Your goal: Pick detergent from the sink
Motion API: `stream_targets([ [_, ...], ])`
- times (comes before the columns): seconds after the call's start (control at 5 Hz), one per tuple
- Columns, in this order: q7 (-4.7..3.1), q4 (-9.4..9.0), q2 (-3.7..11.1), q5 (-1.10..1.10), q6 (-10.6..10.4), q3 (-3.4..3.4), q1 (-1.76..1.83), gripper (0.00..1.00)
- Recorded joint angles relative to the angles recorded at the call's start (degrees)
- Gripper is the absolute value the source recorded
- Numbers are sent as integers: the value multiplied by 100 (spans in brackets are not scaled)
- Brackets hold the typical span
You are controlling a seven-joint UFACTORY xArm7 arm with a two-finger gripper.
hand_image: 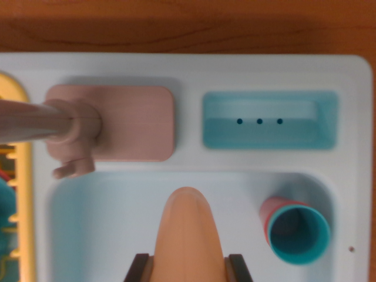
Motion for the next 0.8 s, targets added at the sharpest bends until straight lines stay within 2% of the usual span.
stream_targets([
  [0.2, 0, 0, 0, 0, 0, 0, 0, 100],
  [0.4, 6, 187, -63, -6, 250, -2, 1, 100],
  [0.6, 6, 187, -63, -6, 250, -2, 1, 100],
  [0.8, 13, 395, -132, -13, 527, -4, 2, 100],
])
